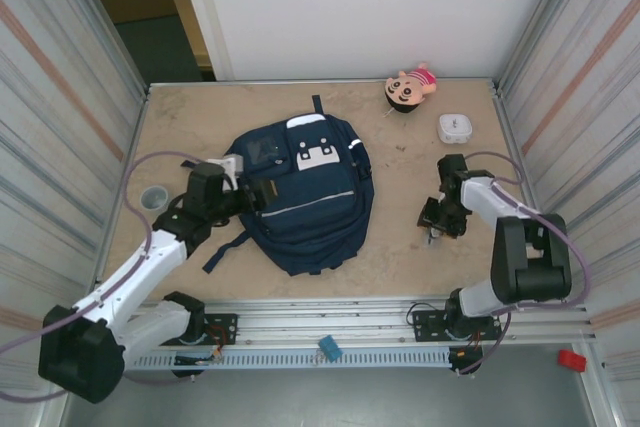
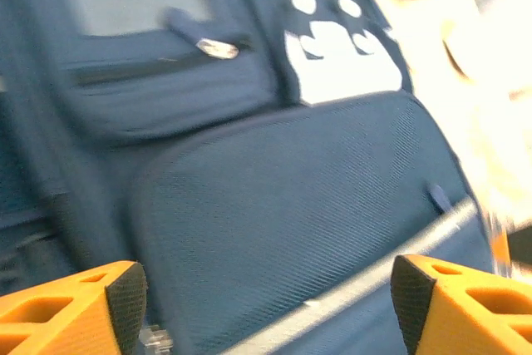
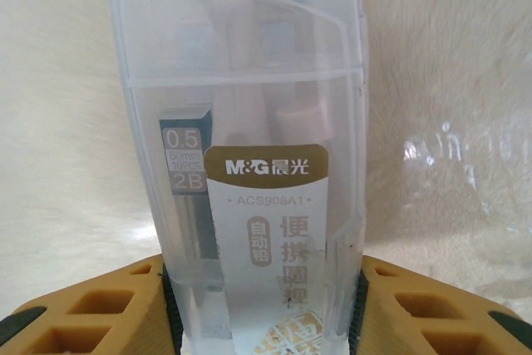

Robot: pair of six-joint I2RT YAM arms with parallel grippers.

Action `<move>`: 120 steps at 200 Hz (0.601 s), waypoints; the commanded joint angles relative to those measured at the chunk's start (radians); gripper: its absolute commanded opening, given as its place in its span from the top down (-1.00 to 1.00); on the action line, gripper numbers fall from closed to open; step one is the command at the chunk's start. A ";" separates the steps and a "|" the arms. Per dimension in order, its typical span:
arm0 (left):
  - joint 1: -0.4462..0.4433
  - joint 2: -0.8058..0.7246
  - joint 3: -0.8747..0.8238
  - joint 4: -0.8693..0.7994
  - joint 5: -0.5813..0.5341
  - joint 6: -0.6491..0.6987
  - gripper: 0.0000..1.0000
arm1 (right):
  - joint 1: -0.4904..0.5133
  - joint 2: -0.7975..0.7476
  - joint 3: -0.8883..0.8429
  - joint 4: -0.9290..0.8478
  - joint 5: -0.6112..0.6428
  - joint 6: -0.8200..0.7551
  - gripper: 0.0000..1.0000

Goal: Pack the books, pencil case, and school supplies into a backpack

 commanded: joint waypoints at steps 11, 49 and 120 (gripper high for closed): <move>-0.185 0.083 0.125 -0.021 0.030 0.425 -0.61 | -0.002 -0.265 -0.049 0.163 -0.178 0.006 0.06; -0.336 0.225 0.227 -0.129 -0.146 0.670 -0.72 | 0.002 -0.506 -0.151 0.382 -0.307 0.013 0.03; -0.341 0.367 0.283 -0.181 -0.191 0.797 -0.80 | 0.008 -0.594 -0.195 0.440 -0.369 -0.008 0.03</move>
